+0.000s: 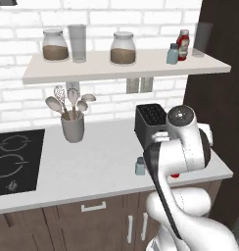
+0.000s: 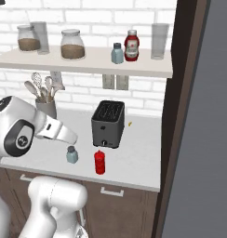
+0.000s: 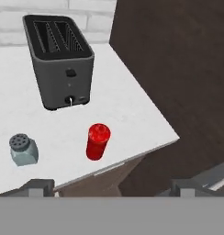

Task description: Put the shaker and condiment bottle from the counter next to their counterparts in the cabinet.

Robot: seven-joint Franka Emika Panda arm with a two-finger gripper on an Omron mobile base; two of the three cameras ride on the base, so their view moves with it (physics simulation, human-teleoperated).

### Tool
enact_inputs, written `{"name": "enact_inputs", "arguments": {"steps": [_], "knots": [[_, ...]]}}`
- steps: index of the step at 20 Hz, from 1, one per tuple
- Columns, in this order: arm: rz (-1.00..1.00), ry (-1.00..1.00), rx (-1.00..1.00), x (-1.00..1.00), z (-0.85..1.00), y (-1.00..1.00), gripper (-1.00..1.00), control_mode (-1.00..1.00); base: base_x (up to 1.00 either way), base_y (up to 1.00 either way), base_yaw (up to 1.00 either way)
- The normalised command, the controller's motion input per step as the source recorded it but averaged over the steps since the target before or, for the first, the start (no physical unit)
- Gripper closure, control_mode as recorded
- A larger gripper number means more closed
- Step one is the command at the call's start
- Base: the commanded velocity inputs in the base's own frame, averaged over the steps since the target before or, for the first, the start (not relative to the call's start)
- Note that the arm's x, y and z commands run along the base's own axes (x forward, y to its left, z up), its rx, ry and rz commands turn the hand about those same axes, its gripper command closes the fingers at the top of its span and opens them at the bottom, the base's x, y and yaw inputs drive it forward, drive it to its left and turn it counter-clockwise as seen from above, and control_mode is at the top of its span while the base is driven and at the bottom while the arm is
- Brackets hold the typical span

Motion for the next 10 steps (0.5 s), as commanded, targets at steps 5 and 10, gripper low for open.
{"name": "enact_inputs", "arguments": {"steps": [5, 10], "knots": [[-0.48, -0.15, -0.01, 0.03, -0.40, 0.34, -1.00, -1.00, 0.00, 0.00, 0.00], [-0.45, -0.23, 0.08, 0.01, -0.05, 0.62, -1.00, -1.00, 0.00, 0.00, 0.00]]}}
